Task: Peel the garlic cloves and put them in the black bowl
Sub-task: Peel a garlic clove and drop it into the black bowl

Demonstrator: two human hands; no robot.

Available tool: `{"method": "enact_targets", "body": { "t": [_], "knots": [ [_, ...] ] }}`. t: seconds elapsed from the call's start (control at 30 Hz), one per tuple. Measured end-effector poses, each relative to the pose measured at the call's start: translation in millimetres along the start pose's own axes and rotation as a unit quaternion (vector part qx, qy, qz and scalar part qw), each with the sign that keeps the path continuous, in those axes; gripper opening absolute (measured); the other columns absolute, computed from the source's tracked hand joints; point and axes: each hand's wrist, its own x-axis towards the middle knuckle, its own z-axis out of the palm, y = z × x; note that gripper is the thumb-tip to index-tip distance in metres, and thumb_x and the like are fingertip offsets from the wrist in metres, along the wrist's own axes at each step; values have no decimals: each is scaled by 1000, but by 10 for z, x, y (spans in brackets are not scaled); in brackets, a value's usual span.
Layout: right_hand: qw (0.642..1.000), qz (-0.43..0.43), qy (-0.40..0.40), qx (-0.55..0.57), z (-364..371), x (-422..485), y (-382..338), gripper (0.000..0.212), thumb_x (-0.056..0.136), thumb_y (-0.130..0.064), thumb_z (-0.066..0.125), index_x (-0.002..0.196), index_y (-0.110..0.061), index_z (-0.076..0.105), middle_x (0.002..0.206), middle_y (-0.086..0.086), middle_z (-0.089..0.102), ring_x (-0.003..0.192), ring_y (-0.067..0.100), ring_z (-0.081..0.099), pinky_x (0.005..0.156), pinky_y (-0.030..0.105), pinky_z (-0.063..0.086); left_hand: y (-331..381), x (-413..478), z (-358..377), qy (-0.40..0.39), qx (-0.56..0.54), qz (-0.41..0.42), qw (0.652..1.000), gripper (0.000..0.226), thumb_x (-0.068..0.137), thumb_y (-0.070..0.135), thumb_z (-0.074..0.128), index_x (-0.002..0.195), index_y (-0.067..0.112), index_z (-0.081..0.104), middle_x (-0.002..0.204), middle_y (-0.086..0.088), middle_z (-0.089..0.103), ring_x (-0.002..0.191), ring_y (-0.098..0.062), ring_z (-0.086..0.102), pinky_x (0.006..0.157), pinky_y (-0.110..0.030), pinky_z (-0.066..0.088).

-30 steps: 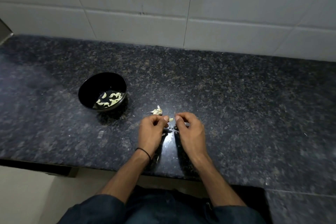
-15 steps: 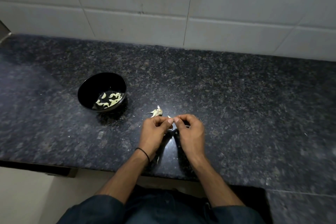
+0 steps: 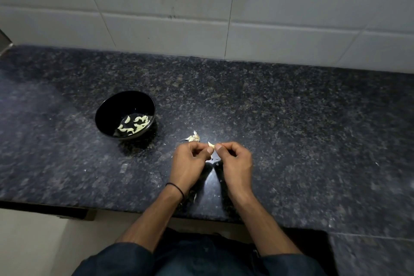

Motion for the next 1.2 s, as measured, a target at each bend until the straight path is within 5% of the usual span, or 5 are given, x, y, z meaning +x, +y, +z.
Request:
{"method": "enact_targets", "body": {
  "t": [0.2,0.43,0.77,1.03,1.2],
  "knots": [
    [998,39,-4,50,11,9,7,15,93,-24,69,81,-20,76,77,-5,75,72,8,65,77,37,54,-8,-35,3,-13,41,25,999,10,92,23,70,84,20,75,78,7,75,78,-11,72,77,-33,59],
    [997,44,0,67,18,47,62,15,94,-21,68,83,-16,76,79,1,76,75,12,66,78,38,55,55,-105,28,-18,83,62,994,14,96,16,64,91,15,78,82,9,74,69,7,66,64,-6,44],
    [998,33,5,54,-34,47,44,15,95,-21,68,83,-18,76,70,-10,71,64,3,61,69,26,48,20,-85,33,0,95,79,992,6,87,24,77,82,21,79,74,12,73,63,2,63,62,-14,45],
    [999,28,7,41,-58,46,45,14,95,-25,68,85,-21,76,69,-14,69,62,-1,57,70,27,48,-22,-56,31,4,155,82,984,9,83,13,76,83,22,78,78,15,72,64,5,60,61,-8,41],
    [999,28,7,36,-63,48,48,15,95,-28,68,84,-22,76,73,-11,72,67,3,61,76,36,53,-18,-60,26,11,160,84,983,9,85,24,76,77,24,75,71,12,70,62,0,61,62,-20,45]
  ]
}}
